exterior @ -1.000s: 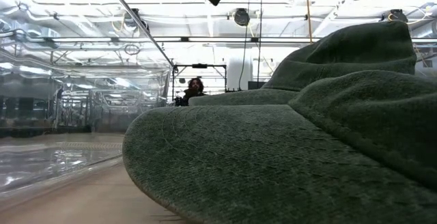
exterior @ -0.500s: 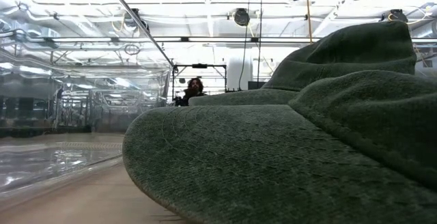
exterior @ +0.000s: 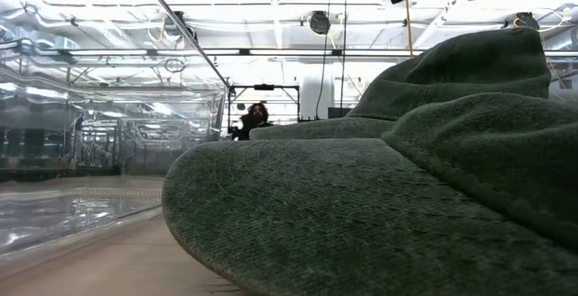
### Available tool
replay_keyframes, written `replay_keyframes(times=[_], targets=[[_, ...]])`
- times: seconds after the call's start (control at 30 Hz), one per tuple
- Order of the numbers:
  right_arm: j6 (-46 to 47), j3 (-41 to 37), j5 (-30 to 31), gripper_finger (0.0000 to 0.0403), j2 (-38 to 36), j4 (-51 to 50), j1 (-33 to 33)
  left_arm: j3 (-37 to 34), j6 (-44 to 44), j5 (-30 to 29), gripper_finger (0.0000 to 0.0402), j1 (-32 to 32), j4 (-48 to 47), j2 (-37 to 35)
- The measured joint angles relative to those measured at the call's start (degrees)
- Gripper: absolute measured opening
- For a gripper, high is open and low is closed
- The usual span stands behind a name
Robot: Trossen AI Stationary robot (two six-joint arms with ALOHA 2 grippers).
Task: Pick & Place hat
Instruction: Put the top green cap into the top transparent bin
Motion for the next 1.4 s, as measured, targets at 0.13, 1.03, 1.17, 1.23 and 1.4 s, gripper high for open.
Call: replay_keyframes(times=[0.13,1.03,1.17,1.23,1.4], targets=[[-7.0,0.0,0.2,0.0247,0.0,4.7,0.0,0.0,-0.1,-0.4,0.001,0.0,0.0,0.0],[-14.6,0.0,-3.0,0.0247,-0.3,14.3,0.1,0.0,0.5,-6.9,0.0009,0.0,2.2,-3.2],[-14.7,0.0,-4.8,0.0247,-0.2,11.7,-2.2,0.0,0.0,-5.6,0.0009,-0.3,2.9,-3.2],[-14.9,0.0,-4.9,0.0247,-0.2,11.2,-3.3,0.0,0.0,-5.4,0.0009,-0.7,3.0,-3.4],[-14.9,0.0,-9.7,0.0247,-0.2,11.0,-5.2,0.0,0.1,-5.2,0.0011,-1.3,3.9,-3.3]])
